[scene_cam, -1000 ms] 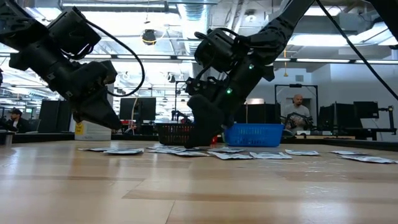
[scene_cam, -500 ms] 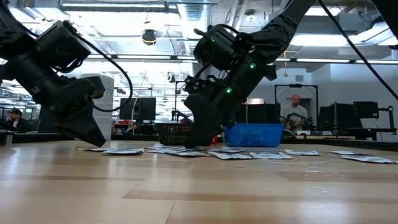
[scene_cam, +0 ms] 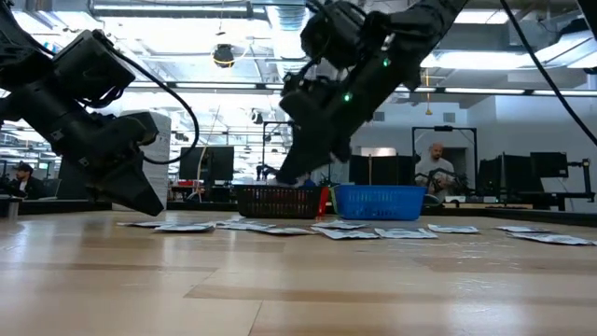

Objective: Pick & Place First Aid Supplies
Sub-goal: Put the alcohol pad into the blue basket

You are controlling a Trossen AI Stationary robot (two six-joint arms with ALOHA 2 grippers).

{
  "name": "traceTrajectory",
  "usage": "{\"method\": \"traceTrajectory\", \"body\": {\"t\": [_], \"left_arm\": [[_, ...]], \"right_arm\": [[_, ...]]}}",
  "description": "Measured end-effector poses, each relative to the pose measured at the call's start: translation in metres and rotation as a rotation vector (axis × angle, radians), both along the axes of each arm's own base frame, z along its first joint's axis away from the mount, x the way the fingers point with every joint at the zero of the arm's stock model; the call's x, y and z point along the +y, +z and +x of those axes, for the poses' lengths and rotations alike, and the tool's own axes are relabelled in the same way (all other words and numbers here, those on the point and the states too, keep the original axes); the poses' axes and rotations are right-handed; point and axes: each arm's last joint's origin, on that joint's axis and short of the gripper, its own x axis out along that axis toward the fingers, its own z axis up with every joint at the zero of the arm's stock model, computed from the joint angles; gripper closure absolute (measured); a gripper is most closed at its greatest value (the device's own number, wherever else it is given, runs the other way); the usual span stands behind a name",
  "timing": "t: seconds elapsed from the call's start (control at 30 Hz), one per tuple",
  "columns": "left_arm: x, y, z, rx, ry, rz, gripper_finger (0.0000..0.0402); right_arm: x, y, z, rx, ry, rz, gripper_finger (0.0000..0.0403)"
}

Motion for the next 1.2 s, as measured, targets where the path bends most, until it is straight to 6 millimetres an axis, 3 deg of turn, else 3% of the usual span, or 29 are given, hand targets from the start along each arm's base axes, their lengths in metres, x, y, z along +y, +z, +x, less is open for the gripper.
{"method": "traceTrajectory", "body": {"t": [0.3, 0.53, 0.83, 1.0, 1.2], "left_arm": [[0.001, 0.001, 0.001, -0.011, 0.018, 0.016, 0.0323], [0.001, 0.001, 0.001, -0.020, 0.018, 0.016, 0.0323], [0.001, 0.002, 0.002, -0.028, 0.021, 0.018, 0.0323], [0.001, 0.002, 0.002, -0.034, 0.023, 0.015, 0.0323], [0.001, 0.003, 0.002, -0.036, 0.024, 0.014, 0.0323]], "right_arm": [[-0.012, 0.060, -0.020, -0.052, -0.079, -0.222, 0.0400], [-0.048, 0.089, -0.053, 0.066, -0.312, -0.336, 0.0399], [-0.100, 0.080, -0.081, 0.224, -0.512, -0.197, 0.0398], [-0.113, 0.071, -0.082, 0.252, -0.545, -0.135, 0.0380], [-0.118, 0.065, -0.087, 0.275, -0.618, -0.091, 0.0323]]}}
